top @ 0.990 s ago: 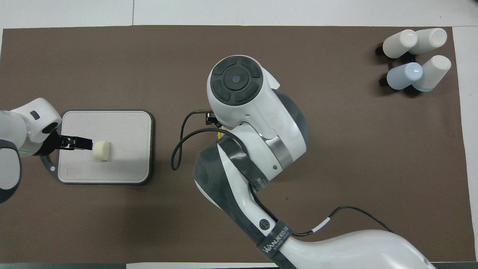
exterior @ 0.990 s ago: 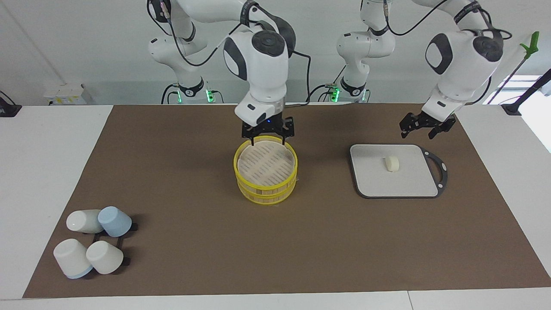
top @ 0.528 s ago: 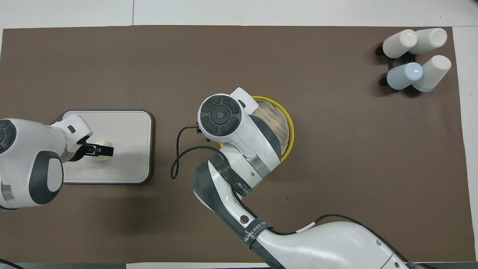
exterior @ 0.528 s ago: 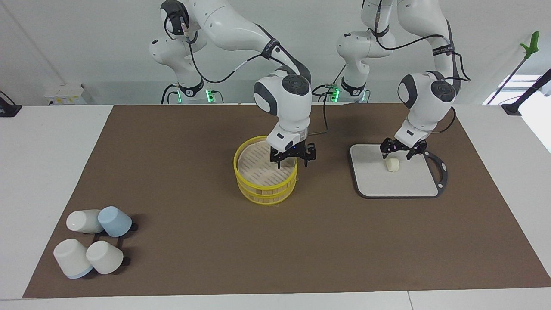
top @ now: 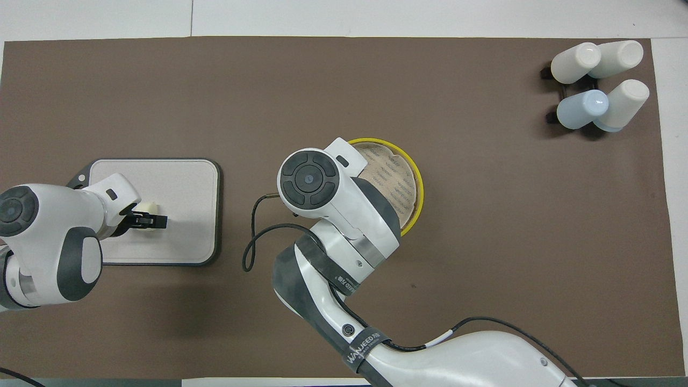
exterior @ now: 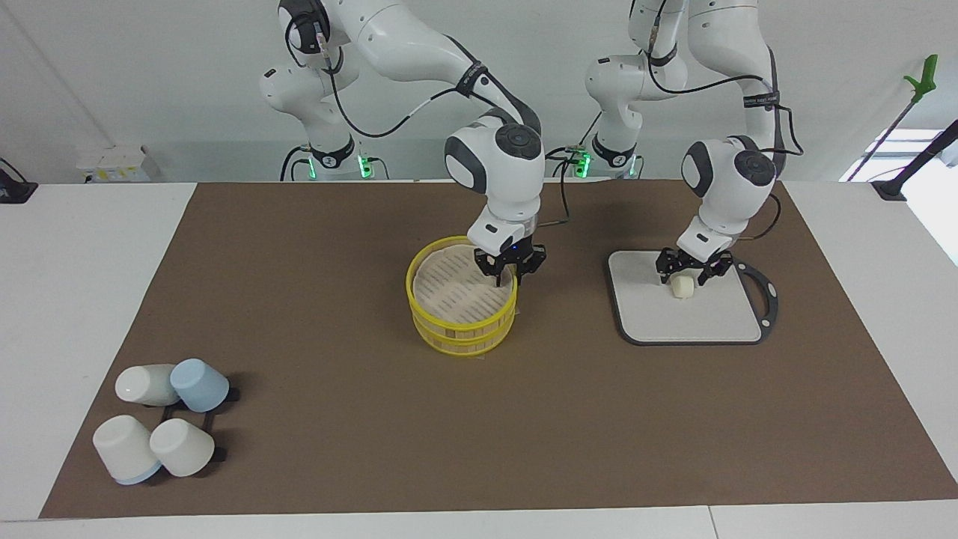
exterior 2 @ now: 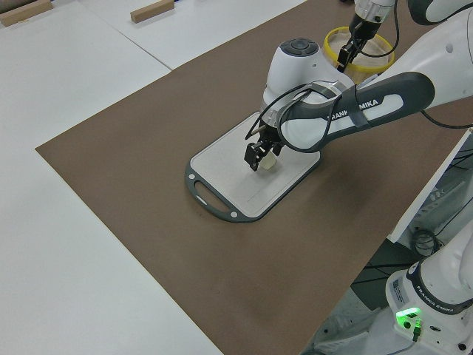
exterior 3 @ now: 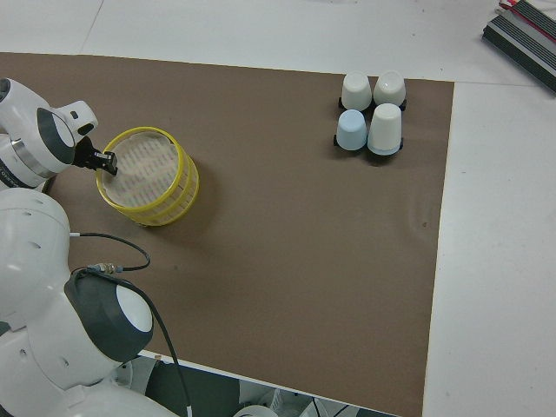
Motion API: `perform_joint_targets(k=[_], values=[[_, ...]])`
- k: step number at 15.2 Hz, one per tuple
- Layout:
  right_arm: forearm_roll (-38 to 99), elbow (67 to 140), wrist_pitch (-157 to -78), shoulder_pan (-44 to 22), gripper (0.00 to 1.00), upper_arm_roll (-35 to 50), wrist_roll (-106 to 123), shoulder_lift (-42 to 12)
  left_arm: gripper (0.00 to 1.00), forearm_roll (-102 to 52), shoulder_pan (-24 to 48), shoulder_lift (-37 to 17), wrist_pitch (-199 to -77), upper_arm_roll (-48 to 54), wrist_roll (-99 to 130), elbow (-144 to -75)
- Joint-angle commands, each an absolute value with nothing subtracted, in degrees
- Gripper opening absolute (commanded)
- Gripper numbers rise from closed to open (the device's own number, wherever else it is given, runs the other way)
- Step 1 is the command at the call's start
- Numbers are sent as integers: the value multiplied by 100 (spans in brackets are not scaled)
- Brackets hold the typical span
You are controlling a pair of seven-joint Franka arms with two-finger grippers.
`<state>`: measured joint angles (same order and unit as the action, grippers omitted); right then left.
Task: Place bun in steamer
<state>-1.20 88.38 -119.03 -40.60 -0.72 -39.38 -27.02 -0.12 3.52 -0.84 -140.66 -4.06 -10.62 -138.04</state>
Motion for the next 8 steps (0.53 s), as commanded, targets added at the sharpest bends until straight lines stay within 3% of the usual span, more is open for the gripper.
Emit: perform_joint_targets(k=[1, 5, 8], values=[[-228, 8555, -11367, -3964, 0, -132, -3860, -2619, 24, 26, 387, -9, -14116, -431, -1002, -13861], [-114, 7621, -9838, -2807, 0, -106, -2755, -2357, 21, -87, 395, -79, -13328, -413, -976, -13301], [-272, 7638, -8661, -2138, 0, -184, -613, -1943, 21, -597, 736, -219, -11871, -387, -216, -11941]])
